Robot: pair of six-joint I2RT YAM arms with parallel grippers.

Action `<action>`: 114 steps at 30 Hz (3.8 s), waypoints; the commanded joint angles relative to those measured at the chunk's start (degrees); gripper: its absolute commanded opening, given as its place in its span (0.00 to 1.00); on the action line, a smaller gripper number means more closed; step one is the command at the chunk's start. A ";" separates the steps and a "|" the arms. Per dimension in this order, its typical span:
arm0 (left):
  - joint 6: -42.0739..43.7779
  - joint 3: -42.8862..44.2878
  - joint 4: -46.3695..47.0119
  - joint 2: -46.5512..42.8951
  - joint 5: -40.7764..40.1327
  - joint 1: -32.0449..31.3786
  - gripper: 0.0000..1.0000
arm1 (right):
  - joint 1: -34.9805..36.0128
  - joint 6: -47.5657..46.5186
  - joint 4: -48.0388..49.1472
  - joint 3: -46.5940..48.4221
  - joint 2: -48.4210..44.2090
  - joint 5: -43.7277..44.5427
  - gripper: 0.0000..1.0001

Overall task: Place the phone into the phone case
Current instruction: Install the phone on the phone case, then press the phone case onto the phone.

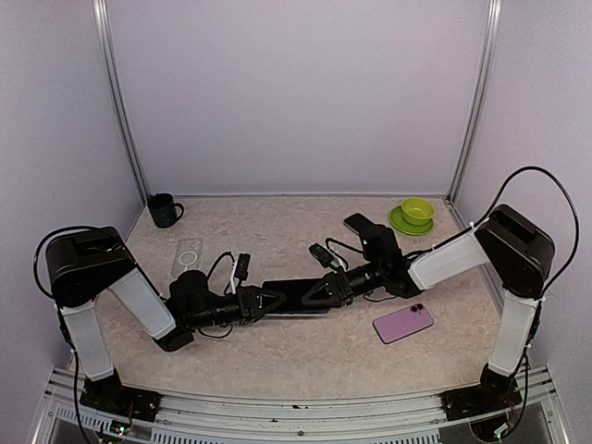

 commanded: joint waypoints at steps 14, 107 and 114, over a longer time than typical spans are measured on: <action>0.51 1.60 8.56 0.92 5.29 -3.52 0.00 | 0.80 -1.76 2.84 -0.67 0.63 -0.65 0.17; 35.64 -4.54 -16.96 -28.95 9.27 -6.61 0.00 | 3.08 -25.79 -20.70 -4.88 -23.66 1.50 0.63; 35.46 -5.08 -17.05 -29.85 7.87 -6.54 0.00 | 4.01 -27.37 -21.88 -4.94 -24.05 1.14 0.53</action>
